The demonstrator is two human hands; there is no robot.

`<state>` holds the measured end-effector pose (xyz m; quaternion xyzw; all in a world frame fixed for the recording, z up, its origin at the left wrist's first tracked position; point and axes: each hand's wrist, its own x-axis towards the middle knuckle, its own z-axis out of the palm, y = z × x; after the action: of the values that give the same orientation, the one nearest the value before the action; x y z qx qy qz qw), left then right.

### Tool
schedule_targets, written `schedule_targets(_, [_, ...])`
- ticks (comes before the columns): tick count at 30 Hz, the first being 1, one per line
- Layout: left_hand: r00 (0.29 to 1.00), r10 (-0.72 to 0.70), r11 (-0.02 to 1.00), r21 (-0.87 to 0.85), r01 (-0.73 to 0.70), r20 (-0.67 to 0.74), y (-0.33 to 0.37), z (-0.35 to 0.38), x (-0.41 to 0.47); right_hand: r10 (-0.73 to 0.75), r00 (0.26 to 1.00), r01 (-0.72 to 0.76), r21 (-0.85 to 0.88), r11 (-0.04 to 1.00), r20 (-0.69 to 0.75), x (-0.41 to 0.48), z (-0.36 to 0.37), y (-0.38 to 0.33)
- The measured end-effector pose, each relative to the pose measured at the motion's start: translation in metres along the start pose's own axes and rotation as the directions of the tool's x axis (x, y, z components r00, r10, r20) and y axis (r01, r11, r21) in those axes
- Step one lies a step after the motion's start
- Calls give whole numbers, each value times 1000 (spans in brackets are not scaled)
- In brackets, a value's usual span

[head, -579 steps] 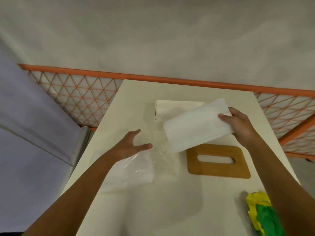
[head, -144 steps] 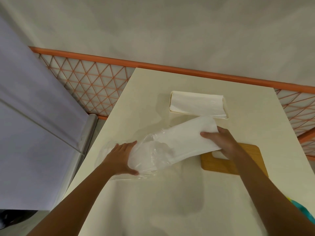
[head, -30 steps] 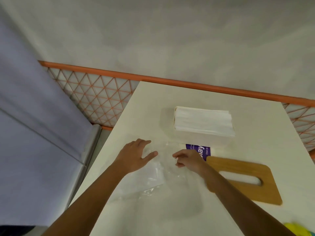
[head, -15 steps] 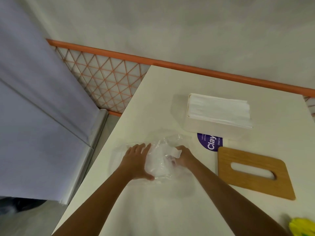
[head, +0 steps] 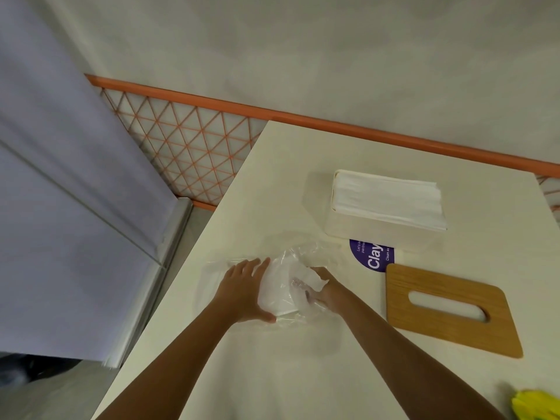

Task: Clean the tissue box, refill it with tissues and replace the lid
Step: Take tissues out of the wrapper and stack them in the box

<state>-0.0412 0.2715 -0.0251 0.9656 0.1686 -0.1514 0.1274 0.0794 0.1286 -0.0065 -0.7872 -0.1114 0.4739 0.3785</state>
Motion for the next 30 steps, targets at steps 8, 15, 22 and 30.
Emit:
schedule_targets(8, [1000,8,1000,-25,-8,-16,-1,-2,-2,45,993,-16,248,969,-111,-1,-28,7])
schedule_targets(15, [1000,6,1000,-5,-6,24,1,-9,-5,31,970,20,205,978,-242,-11,-46,18])
schedule_targets(22, [972,-3,993,-112,30,234,1,-27,-6,-14,930,100,216,971,-367,-40,-91,26])
schedule_targets(30, [986,-108,925,-350,146,126,28,-66,8,-59,862,200,231,952,-503,-90,-166,14])
